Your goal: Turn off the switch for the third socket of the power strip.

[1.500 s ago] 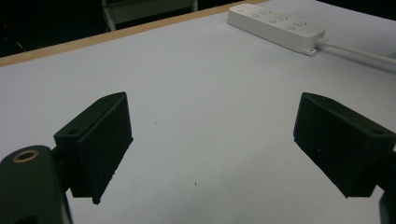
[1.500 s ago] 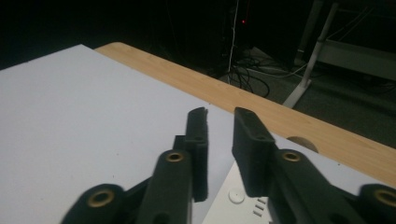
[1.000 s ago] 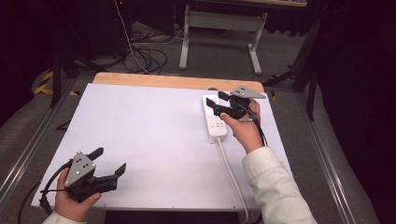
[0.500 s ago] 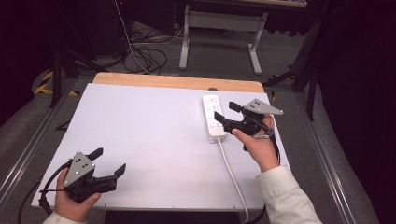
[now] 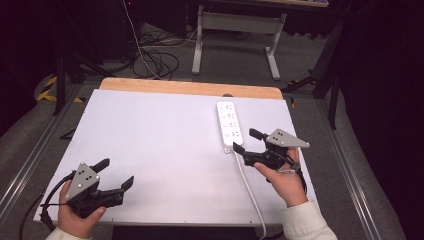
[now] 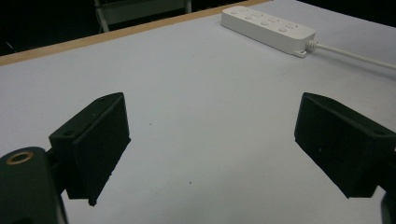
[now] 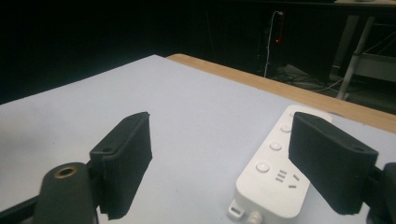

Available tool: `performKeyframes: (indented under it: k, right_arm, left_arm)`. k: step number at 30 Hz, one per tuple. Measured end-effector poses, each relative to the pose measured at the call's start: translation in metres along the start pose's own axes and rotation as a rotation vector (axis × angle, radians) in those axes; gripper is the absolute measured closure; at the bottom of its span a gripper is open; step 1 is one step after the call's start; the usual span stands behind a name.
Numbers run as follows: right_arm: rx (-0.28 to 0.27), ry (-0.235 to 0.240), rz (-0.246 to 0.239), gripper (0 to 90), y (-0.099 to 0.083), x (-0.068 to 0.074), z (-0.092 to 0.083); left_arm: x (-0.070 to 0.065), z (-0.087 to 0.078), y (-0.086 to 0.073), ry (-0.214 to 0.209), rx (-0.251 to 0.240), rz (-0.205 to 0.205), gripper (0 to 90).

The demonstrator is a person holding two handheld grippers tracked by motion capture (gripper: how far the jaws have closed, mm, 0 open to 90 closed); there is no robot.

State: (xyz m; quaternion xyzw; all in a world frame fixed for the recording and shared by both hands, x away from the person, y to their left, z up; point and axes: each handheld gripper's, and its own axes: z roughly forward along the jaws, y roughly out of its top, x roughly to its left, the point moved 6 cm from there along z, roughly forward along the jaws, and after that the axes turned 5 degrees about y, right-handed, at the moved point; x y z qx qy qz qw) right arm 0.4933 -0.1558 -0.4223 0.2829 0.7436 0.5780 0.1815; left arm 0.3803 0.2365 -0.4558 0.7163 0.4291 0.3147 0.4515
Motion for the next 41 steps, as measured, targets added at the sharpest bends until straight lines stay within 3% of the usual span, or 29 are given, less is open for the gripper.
performKeyframes:
  k: [8,16,22,27,30,38,41]
  right_arm:
    - [0.003,0.063,-0.007,20.9,-0.027,0.018,-0.008]
    - [0.002,0.109,0.032,19.9,-0.057,0.030,-0.011]
    - [0.021,0.104,0.031,19.9,-0.078,0.035,-0.012]
    - [0.033,0.098,0.045,19.9,-0.091,0.038,-0.015]
    - [0.049,0.086,0.030,21.0,-0.093,0.037,-0.015]
    - [0.059,0.066,-0.025,23.9,-0.091,0.036,-0.016]
    - [0.065,0.036,-0.060,24.3,-0.090,0.032,-0.018]
  left_arm:
    - [0.000,-0.002,0.000,-0.007,-0.004,0.006,10.7]
    - [0.000,-0.002,-0.001,-0.013,-0.005,0.012,10.3]
    - [-0.001,-0.003,-0.005,-0.016,-0.012,0.021,9.9]
    - [0.001,-0.004,-0.007,-0.029,-0.026,-0.022,10.2]
    - [0.002,-0.003,-0.007,-0.036,-0.030,-0.024,10.7]
    - [0.001,-0.001,-0.010,-0.008,-0.028,0.051,13.0]
    - [0.000,0.000,-0.010,-0.013,-0.031,0.049,13.1]
